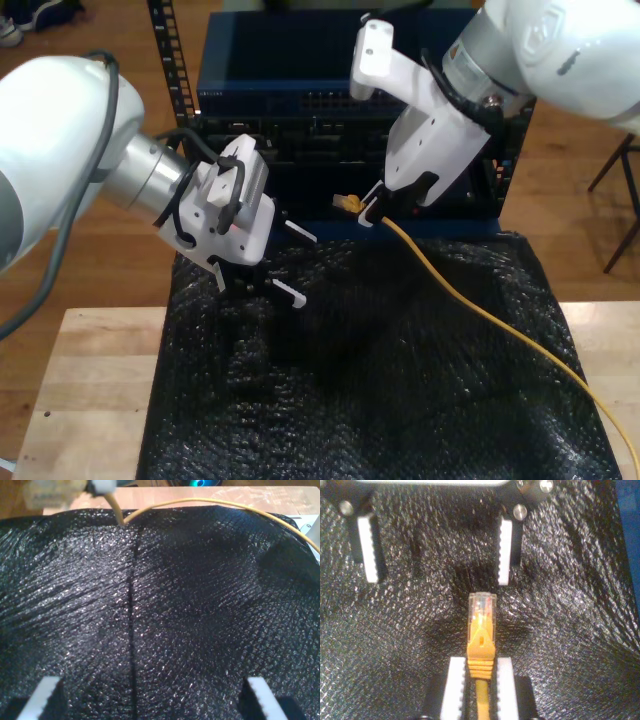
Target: Grab the cable and plug it in
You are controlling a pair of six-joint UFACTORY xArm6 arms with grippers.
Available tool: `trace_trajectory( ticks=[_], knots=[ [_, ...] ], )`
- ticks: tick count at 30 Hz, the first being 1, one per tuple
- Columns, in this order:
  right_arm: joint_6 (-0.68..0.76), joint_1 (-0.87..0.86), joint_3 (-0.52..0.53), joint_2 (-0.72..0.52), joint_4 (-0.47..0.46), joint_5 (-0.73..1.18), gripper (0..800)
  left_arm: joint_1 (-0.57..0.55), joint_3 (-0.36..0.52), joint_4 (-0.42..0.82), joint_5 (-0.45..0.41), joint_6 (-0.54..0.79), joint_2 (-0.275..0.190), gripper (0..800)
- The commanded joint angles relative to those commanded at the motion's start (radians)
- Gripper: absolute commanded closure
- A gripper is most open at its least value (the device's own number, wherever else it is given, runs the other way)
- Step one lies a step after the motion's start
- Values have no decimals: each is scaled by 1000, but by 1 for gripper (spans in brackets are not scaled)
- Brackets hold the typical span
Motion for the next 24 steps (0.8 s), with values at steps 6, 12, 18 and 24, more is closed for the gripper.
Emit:
trace_trajectory(
  ticks=[6,12,18,24],
  knots=[
    [-5,0,6,-18,0,18,794,3,-6,-5,3,-2,-2,0],
    [-15,0,9,-20,-2,20,794,6,-9,-69,18,0,-3,1],
    [-15,5,21,-20,2,20,794,8,-9,-80,23,0,-6,1],
    [-17,5,26,-20,14,18,794,15,-51,-110,92,-3,-8,2]
  ],
)
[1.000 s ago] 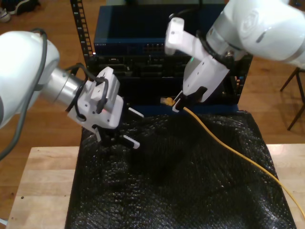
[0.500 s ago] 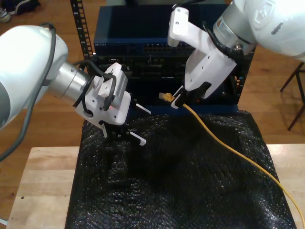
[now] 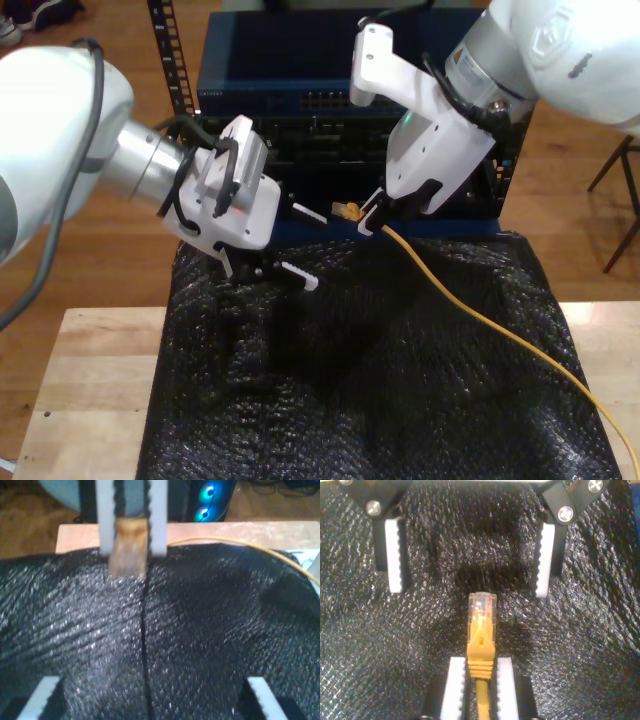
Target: Grab the cable and plug it in
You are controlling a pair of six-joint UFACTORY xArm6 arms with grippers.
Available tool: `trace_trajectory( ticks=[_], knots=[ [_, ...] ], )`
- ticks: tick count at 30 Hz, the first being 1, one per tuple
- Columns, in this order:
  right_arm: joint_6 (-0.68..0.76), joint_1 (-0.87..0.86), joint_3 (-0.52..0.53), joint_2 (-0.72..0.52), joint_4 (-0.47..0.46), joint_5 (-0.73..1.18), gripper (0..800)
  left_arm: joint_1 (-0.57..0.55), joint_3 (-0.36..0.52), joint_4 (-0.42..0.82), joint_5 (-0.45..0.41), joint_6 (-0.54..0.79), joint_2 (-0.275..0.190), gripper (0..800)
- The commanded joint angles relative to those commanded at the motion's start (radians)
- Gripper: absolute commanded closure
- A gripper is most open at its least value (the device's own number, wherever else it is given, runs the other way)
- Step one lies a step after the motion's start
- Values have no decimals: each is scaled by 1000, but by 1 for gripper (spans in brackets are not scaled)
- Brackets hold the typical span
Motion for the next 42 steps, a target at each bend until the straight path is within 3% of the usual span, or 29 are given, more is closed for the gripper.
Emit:
trace_trajectory(
  ticks=[13,23,37,41,42],
  knots=[
    [0,2,2,0,2,0,794,20,-9,-66,43,0,0,6],
    [0,5,2,0,2,0,794,21,-9,-101,86,0,-2,74],
    [0,6,2,0,2,0,794,23,-5,-104,94,-5,-2,202],
    [0,6,2,0,2,-2,793,25,-3,-106,98,-6,0,262],
    [0,6,2,0,2,-2,793,23,-3,-106,98,-8,0,308]
  ],
)
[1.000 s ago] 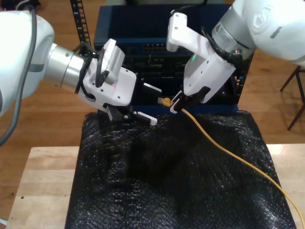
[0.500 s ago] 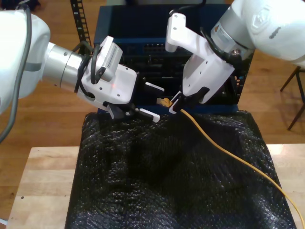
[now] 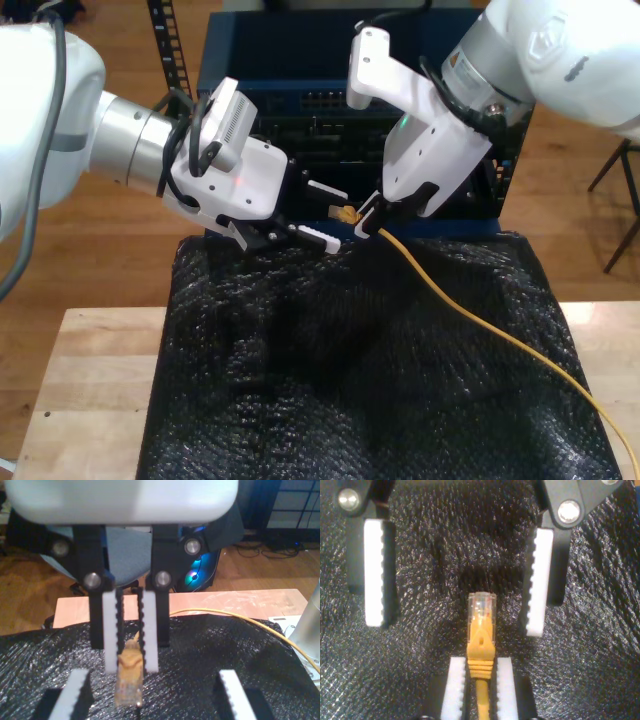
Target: Grab the cable and plug it in
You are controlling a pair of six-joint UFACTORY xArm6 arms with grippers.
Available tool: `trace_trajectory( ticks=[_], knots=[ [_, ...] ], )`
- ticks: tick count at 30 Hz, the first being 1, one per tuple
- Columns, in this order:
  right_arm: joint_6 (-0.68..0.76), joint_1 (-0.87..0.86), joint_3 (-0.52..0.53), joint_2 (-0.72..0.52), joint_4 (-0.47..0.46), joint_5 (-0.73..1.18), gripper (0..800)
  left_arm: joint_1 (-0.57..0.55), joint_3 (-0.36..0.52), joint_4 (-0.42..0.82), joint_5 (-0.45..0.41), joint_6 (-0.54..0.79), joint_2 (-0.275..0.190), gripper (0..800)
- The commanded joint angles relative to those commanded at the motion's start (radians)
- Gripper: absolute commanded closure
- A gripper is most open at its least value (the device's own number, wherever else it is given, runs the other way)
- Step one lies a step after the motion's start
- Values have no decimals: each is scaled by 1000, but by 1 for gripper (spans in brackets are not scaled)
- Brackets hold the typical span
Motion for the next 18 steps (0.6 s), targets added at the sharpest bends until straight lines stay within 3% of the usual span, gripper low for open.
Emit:
trace_trajectory(
  ticks=[5,18],
  knots=[
    [0,0,2,0,0,0,794,2,2,-28,2,2,0,390],
    [0,-2,0,0,0,0,793,8,6,-28,0,2,5,489]
  ],
)
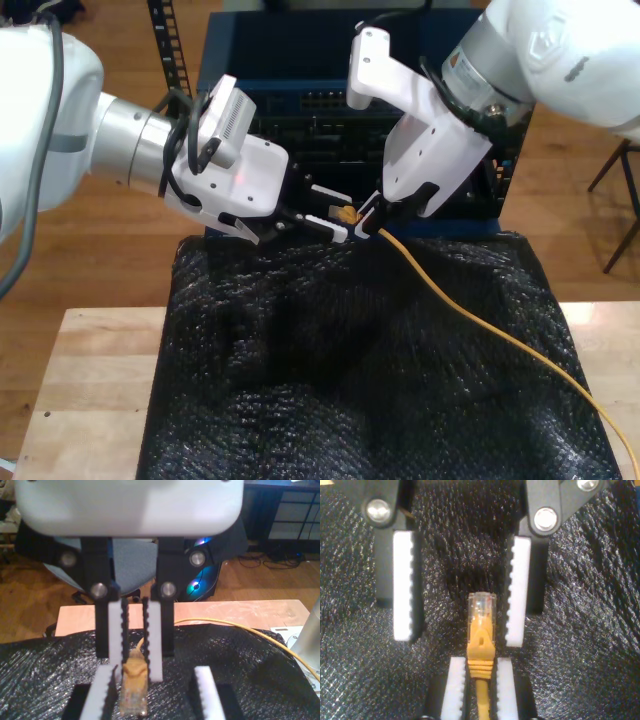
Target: Grab the cable and plug it in
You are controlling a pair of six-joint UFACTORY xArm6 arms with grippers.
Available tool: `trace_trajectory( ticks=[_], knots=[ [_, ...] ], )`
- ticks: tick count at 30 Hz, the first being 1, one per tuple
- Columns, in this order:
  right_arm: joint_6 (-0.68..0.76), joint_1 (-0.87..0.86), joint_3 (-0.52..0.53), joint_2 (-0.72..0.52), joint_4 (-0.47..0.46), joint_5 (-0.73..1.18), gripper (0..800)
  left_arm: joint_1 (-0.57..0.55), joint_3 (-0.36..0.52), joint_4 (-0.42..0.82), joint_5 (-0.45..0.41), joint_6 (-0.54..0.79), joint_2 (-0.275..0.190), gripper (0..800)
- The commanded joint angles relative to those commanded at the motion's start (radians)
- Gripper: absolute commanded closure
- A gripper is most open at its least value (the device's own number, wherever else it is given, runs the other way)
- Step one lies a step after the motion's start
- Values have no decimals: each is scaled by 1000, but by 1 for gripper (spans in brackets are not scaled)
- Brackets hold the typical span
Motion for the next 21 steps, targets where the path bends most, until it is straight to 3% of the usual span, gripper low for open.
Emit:
trace_trajectory(
  ticks=[11,21],
  knots=[
    [0,0,0,0,2,0,793,5,0,0,2,0,0,560],
    [0,0,0,0,3,0,793,5,0,-3,3,2,0,671]
  ],
)
